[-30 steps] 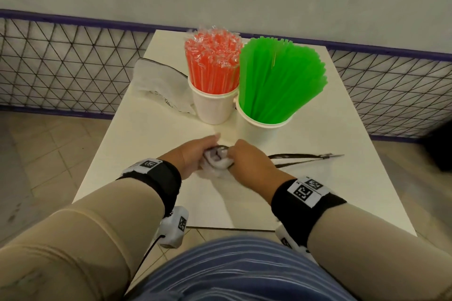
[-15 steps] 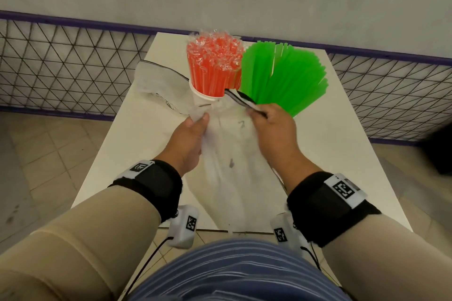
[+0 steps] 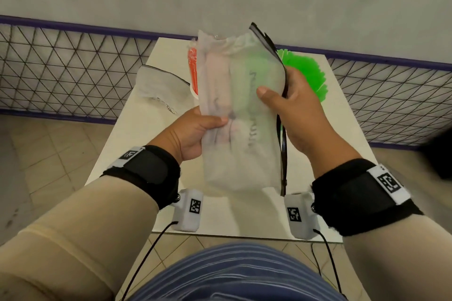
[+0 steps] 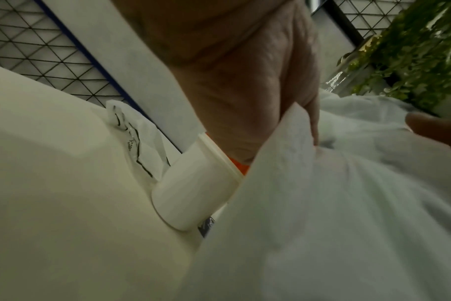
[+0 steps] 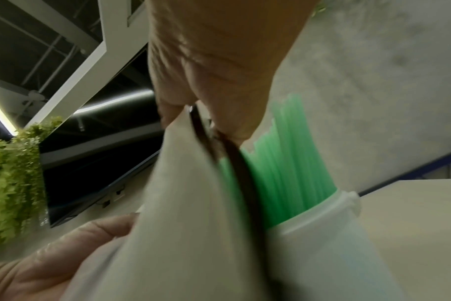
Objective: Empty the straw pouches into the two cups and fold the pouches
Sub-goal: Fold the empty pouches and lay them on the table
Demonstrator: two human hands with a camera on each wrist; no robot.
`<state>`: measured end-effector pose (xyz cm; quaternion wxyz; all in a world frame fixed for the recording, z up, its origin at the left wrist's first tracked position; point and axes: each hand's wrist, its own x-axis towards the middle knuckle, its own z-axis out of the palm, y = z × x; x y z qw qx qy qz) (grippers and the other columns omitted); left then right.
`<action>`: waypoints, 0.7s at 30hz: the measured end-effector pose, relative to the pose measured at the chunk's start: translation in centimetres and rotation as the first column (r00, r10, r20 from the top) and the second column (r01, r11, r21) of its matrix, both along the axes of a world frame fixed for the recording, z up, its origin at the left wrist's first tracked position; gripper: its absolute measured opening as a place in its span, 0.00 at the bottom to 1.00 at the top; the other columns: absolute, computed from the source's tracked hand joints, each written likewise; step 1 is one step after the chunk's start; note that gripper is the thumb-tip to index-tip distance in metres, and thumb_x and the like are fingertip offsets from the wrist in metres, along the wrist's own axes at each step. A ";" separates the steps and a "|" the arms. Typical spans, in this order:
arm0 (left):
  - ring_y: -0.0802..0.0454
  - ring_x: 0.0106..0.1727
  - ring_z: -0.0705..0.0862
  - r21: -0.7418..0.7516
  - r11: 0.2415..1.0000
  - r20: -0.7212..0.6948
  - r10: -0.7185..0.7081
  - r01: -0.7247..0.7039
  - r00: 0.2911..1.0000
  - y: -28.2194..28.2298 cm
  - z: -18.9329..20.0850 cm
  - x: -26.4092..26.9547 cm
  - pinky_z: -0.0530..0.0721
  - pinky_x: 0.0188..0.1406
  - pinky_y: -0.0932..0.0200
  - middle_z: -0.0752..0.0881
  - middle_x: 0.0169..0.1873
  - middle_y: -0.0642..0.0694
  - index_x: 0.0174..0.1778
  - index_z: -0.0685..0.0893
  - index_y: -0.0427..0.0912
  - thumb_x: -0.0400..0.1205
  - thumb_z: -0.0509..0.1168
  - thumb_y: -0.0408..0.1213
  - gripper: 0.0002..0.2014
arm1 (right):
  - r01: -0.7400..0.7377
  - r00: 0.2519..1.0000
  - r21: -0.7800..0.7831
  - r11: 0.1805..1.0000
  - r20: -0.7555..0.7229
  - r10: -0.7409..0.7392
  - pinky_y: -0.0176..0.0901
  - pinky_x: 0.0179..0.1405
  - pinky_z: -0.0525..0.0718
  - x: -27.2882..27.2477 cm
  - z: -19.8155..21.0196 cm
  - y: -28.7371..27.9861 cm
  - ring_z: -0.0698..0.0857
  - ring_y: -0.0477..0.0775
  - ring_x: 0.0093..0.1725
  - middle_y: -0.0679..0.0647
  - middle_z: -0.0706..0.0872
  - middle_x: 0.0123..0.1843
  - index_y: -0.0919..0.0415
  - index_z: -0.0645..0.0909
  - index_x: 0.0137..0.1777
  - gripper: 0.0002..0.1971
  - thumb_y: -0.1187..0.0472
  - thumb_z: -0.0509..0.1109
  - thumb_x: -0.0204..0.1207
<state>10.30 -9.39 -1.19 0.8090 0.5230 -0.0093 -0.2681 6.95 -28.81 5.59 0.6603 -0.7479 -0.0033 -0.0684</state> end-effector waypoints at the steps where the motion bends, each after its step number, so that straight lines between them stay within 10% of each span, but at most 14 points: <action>1: 0.31 0.66 0.81 -0.004 1.000 -0.005 -0.002 0.002 1.000 0.1 0.2 0.1 0.78 0.68 0.34 0.80 0.68 0.27 0.72 0.77 0.29 0.73 0.66 0.23 0.28 | -0.083 0.996 -0.071 0.994 -0.046 0.080 0.55 0.60 0.86 -0.3 0.0 -0.5 0.89 0.49 0.58 0.49 0.89 0.59 0.55 0.77 0.68 0.26 0.59 0.77 0.70; 7: 0.38 0.57 0.87 -0.063 0.998 -0.027 -0.011 0.009 1.000 1.3 0.3 0.5 0.85 0.61 0.43 0.86 0.60 0.31 0.70 0.77 0.26 0.70 0.68 0.22 0.29 | -0.277 0.957 -0.046 0.960 -0.103 0.272 0.44 0.50 0.85 -0.9 -0.7 -1.9 0.88 0.49 0.48 0.45 0.91 0.48 0.49 0.86 0.51 0.21 0.79 0.67 0.77; 11: 0.45 0.44 0.90 -0.065 0.996 -0.034 -0.070 0.068 0.997 2.3 0.4 0.3 0.90 0.44 0.53 0.90 0.47 0.41 0.44 0.87 0.38 0.75 0.68 0.31 0.05 | -0.213 0.975 0.075 0.974 -0.054 0.217 0.34 0.31 0.77 -0.7 -0.9 -1.9 0.83 0.48 0.38 0.53 0.88 0.39 0.54 0.86 0.29 0.33 0.89 0.49 0.65; 13: 0.41 0.46 0.90 -0.169 0.986 -0.092 -0.014 -0.002 0.996 3.4 -0.3 0.7 0.89 0.43 0.51 0.88 0.54 0.38 0.37 0.85 0.40 0.80 0.57 0.35 0.12 | -0.192 0.981 0.029 0.981 0.000 0.192 0.30 0.29 0.74 -0.8 -0.7 -1.9 0.82 0.43 0.35 0.55 0.86 0.38 0.55 0.82 0.28 0.30 0.86 0.47 0.60; 17: 0.39 0.55 0.88 -0.114 0.986 -0.096 -0.133 0.122 0.987 3.1 0.4 0.2 0.89 0.48 0.47 0.86 0.60 0.36 0.54 0.88 0.41 0.78 0.64 0.57 0.22 | -0.153 0.980 -0.254 0.955 0.087 0.180 0.31 0.41 0.77 -0.4 0.0 -2.2 0.81 0.43 0.44 0.53 0.84 0.43 0.49 0.84 0.32 0.20 0.71 0.54 0.61; 21: 0.39 0.66 0.79 0.110 0.958 0.022 -0.267 0.263 0.963 1.9 0.1 0.4 0.81 0.67 0.39 0.76 0.74 0.32 0.74 0.77 0.51 0.67 0.81 0.32 0.38 | -0.142 0.972 -0.262 0.954 0.145 0.185 0.44 0.52 0.77 -0.4 0.6 -1.5 0.82 0.48 0.49 0.53 0.85 0.46 0.44 0.85 0.35 0.17 0.49 0.56 0.77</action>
